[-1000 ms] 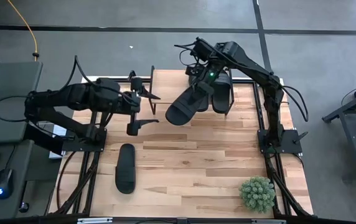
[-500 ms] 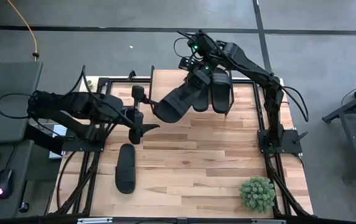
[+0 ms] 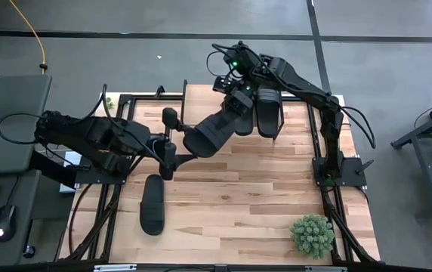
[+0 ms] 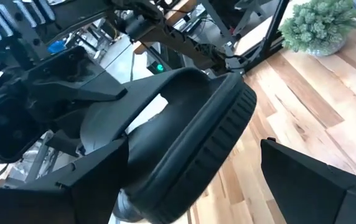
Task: Pick and place slides into the shelf
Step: Put the black slide on the shelf
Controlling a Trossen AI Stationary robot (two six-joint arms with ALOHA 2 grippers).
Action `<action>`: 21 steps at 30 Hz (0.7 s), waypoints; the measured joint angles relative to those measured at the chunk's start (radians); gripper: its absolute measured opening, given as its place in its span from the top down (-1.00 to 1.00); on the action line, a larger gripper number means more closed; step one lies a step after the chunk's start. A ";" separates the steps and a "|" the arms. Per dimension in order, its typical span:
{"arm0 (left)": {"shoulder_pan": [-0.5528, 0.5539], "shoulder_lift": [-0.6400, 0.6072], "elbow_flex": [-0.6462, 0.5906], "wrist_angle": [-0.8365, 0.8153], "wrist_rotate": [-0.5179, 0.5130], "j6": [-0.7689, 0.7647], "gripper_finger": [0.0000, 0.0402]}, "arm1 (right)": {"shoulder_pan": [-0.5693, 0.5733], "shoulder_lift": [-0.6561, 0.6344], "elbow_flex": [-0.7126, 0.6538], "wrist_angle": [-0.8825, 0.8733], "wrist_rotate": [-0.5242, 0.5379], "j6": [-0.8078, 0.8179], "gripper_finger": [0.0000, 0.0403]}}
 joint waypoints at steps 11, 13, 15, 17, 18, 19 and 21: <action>0.002 0.007 0.000 0.010 -0.005 0.024 -0.18 | 0.005 0.000 0.000 0.001 0.023 0.010 1.00; 0.002 0.007 0.000 0.011 -0.004 0.024 -0.02 | 0.005 0.000 0.000 0.002 0.024 0.007 1.00; 0.002 0.007 0.000 0.012 -0.002 0.027 0.15 | 0.005 0.000 0.000 0.005 0.024 0.001 1.00; 0.002 0.008 0.000 0.012 0.003 0.028 0.31 | 0.005 0.000 0.000 0.005 0.027 0.000 1.00; 0.002 0.008 0.000 0.012 0.004 0.028 0.39 | 0.005 0.000 0.000 0.006 0.032 -0.001 1.00; 0.002 0.008 0.000 0.011 0.005 0.028 0.46 | 0.005 0.000 0.000 0.007 0.040 -0.003 1.00; 0.001 0.008 0.000 0.011 0.008 0.028 0.61 | 0.004 0.000 0.000 0.006 0.056 -0.013 1.00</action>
